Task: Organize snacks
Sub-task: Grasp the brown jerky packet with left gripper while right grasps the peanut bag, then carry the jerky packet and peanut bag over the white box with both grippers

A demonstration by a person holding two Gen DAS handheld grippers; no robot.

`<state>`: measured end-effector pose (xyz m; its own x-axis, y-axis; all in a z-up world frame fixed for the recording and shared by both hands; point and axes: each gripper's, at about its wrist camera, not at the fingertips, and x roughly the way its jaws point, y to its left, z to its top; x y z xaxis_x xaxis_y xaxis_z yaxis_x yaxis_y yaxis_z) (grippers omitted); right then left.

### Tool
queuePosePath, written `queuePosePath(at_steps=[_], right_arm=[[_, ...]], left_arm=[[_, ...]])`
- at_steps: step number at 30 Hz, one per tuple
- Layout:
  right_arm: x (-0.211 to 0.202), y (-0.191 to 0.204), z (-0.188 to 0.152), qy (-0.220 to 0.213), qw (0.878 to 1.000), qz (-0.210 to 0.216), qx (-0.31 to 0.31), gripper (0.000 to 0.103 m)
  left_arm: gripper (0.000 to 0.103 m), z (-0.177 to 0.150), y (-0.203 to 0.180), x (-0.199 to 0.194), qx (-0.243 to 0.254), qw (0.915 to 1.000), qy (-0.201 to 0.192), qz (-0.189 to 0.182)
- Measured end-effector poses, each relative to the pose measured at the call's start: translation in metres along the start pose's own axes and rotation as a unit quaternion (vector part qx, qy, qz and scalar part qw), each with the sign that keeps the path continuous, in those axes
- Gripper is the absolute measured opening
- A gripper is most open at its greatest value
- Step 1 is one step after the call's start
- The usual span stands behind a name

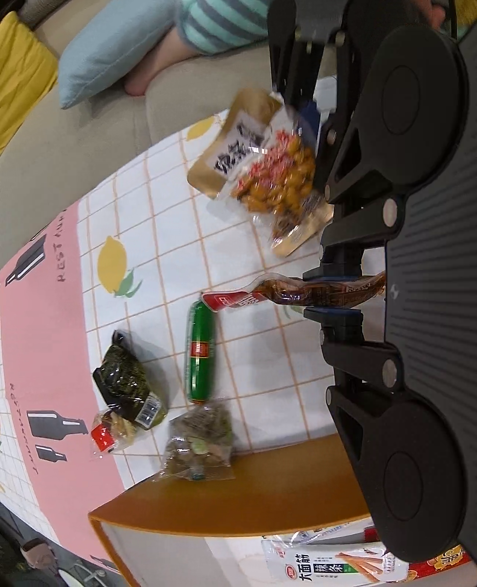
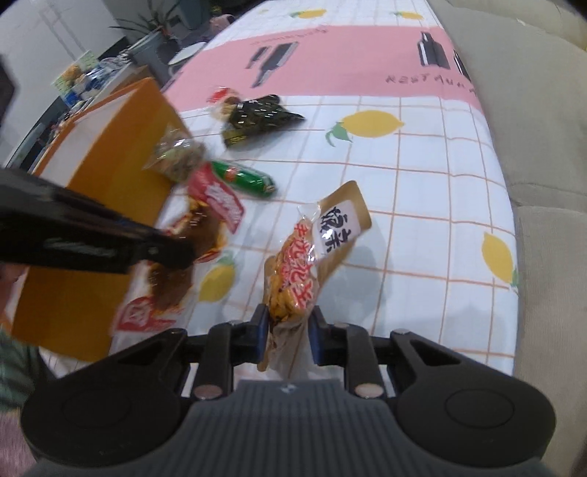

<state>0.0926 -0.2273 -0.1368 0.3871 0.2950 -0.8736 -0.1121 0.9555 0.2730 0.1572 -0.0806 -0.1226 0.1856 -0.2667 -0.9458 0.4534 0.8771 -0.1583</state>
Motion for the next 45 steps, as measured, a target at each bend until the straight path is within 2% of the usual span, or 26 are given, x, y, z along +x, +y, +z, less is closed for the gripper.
queuePosePath(at_steps=[6,11,16,17,19,32,39,45], right_arm=[[-0.008,0.008,-0.016,0.011,1.0,0.019,0.005,0.019],[-0.015,0.004,-0.011,-0.015,0.999,0.046,0.023,0.018],[-0.012,0.003,-0.009,-0.023,0.998,0.05,0.028,0.017],[-0.012,0.004,-0.008,-0.025,0.998,0.048,0.027,0.017],[-0.012,0.003,-0.008,-0.027,0.998,0.047,0.028,0.017],[-0.032,0.006,0.0,-0.075,0.996,0.037,0.042,0.017],[-0.056,0.017,0.01,-0.11,0.992,0.049,0.04,0.017],[-0.075,0.046,0.028,-0.135,0.987,0.083,0.018,0.017]], left_arm=[[0.014,-0.005,0.0,0.0,-0.006,1.0,-0.001,0.005],[0.028,-0.007,0.0,0.007,-0.001,0.9998,0.011,0.015],[0.027,-0.011,0.0,0.02,0.007,0.9989,0.032,0.034],[0.025,-0.012,0.0,0.022,0.004,0.9989,0.031,0.035],[0.02,-0.013,0.004,0.02,-0.009,0.9994,0.024,0.023],[0.019,-0.013,0.002,-0.037,-0.036,0.9976,-0.059,0.005],[0.019,-0.009,0.013,-0.081,-0.037,0.9946,-0.097,0.003],[0.019,-0.004,0.037,-0.129,-0.04,0.9913,-0.124,0.016]])
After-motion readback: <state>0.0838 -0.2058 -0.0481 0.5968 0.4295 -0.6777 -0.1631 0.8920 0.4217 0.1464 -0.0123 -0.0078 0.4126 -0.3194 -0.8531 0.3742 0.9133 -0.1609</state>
